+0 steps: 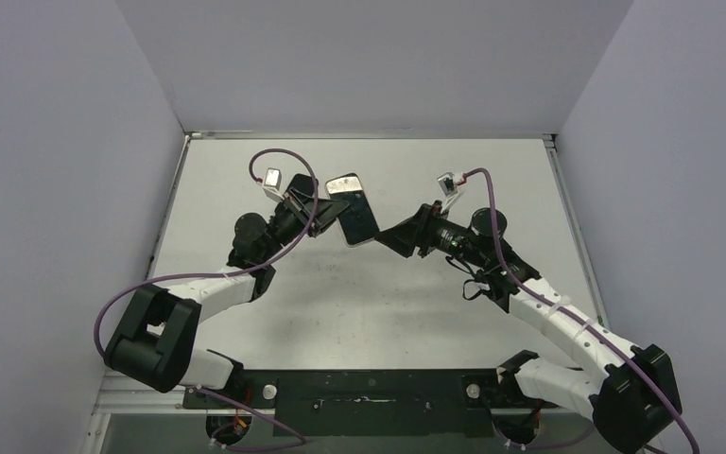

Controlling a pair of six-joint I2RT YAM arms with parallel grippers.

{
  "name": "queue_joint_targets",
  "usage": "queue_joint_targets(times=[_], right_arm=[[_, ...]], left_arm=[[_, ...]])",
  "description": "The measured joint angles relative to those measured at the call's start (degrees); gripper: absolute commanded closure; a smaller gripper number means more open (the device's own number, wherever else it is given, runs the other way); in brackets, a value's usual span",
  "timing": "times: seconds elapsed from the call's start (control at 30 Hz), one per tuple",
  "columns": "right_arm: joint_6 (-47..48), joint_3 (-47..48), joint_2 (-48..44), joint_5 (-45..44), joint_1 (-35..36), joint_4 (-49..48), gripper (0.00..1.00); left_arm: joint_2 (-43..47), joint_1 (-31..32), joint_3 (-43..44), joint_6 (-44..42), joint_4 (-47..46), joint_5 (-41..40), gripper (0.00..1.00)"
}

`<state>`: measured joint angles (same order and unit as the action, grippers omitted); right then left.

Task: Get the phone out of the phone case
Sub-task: Remove the phone case from the phone.

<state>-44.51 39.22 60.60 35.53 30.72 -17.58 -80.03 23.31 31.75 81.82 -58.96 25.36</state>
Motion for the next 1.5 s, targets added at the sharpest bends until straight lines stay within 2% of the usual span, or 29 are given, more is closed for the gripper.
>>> queue_joint_targets(times=[0.2,1.13,1.5], right_arm=[[-5.7,0.0,1.7,0.5,0.0,0.1,0.41],[-9.1,0.3,2.6,0.9,0.0,-0.9,0.43],[-11.2,0.3,4.9,0.9,-0.4,-3.5,0.44]], left_arm=[[-0.2,0.6,0.0,0.1,-2.0,-0.8,1.00],[-0.7,1.8,0.0,-2.2,-2.6,-1.8,1.00],[-3.0,3.9,0.0,-2.1,-6.5,-8.0,1.00]])
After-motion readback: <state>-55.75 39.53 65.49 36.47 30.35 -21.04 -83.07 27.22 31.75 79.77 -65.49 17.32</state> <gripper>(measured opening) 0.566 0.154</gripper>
